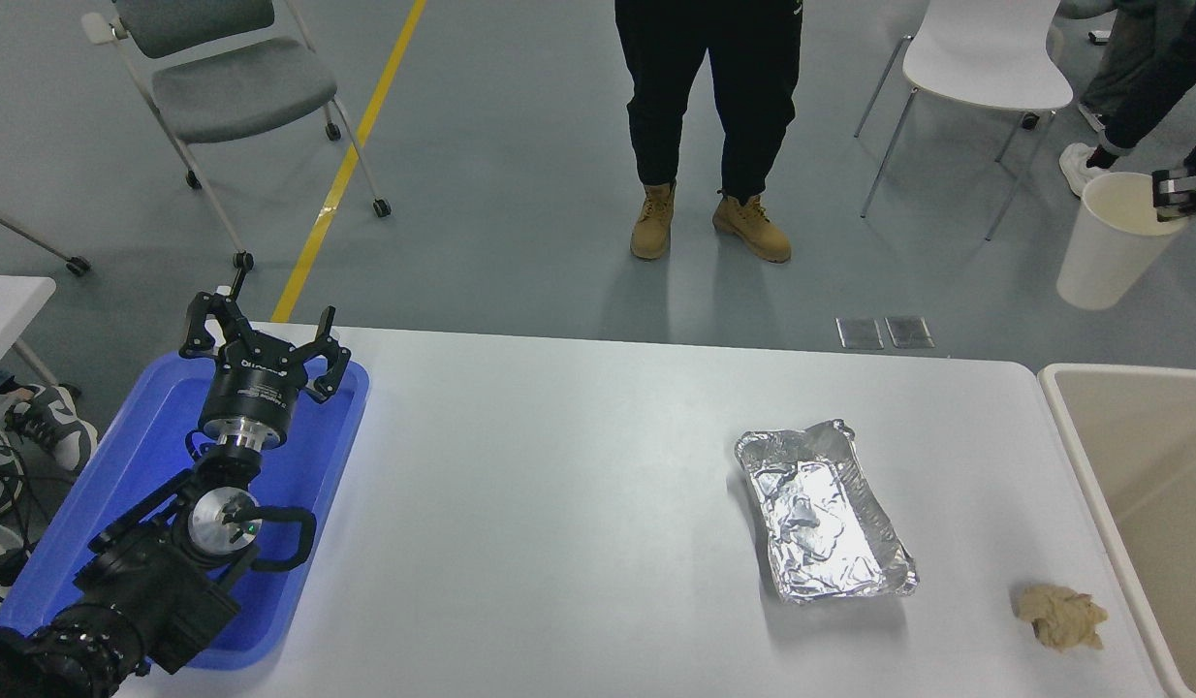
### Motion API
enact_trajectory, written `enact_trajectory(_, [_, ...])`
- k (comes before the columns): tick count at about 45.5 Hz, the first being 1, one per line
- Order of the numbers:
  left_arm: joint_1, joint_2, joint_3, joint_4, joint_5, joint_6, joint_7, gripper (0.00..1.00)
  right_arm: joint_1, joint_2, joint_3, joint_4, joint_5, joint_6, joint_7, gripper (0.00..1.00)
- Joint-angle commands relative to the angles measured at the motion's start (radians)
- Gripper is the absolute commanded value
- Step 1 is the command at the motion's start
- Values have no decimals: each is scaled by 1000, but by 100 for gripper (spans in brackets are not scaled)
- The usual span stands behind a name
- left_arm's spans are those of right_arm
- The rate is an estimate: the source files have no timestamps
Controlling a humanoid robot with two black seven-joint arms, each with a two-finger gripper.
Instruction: Pick up paper cup place in dustbin
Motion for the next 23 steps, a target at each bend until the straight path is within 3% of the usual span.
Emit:
enact_trajectory(1, [0,0,-1,0,0,0,0,100,50,-7,-40,34,1,7,-1,0])
enact_trajectory(11, [0,0,-1,0,0,0,-2,100,12,-94,-40,17,-24,6,0,0])
enact_trajectory(18, [0,0,0,0,0,0,-2,100,-74,-221,-11,-43,-156,-10,14,0])
enact_trajectory(23, [0,0,0,1,0,0,-2,100,-238,-332,52,-153,-321,-97,87,0])
